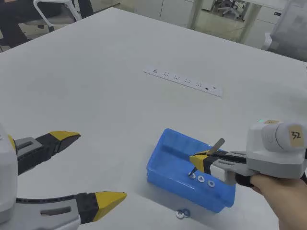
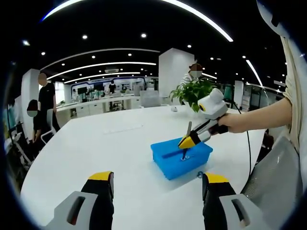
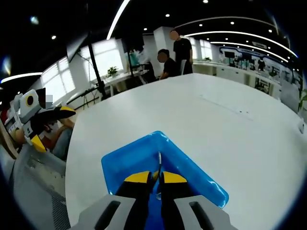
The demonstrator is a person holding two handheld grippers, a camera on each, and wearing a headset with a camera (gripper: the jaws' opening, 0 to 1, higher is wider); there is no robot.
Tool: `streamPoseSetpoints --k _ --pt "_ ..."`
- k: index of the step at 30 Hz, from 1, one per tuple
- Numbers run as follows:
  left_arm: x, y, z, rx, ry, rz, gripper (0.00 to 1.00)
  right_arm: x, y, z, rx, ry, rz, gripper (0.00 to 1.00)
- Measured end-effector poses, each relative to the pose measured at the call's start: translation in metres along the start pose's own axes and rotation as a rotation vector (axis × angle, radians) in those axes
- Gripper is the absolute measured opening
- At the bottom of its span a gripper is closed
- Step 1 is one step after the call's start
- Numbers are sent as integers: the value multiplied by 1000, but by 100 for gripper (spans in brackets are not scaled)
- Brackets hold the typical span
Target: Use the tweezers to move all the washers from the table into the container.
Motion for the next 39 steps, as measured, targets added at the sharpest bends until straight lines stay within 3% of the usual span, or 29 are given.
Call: streamPoseSetpoints --k 8,14,22,27,39 --pt "0 0 0 -1 0 0 76 8 24 20 -78 -17 0 4" --pt "-1 -1 0 0 -2 -3 76 28 41 30 -120 -18 45 3" --pt "-2 -1 0 3 -4 -5 76 55 51 23 -95 41 107 3" --pt "-1 -1 0 3 -6 -5 76 65 49 1 -29 95 150 3" --pt "-1 -1 0 3 -8 -7 76 72 37 -31 64 158 169 3"
Point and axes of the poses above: the centre of the closed fingertips' face, and the gripper's own axes: y roughly backward along the fingers, x roughly to its left, z roughly out of its top, the point moved 1 cm from there along y, roughly backward along the fingers, and after that the axes turned 12 degrees about -z, right-handed, at the moved point
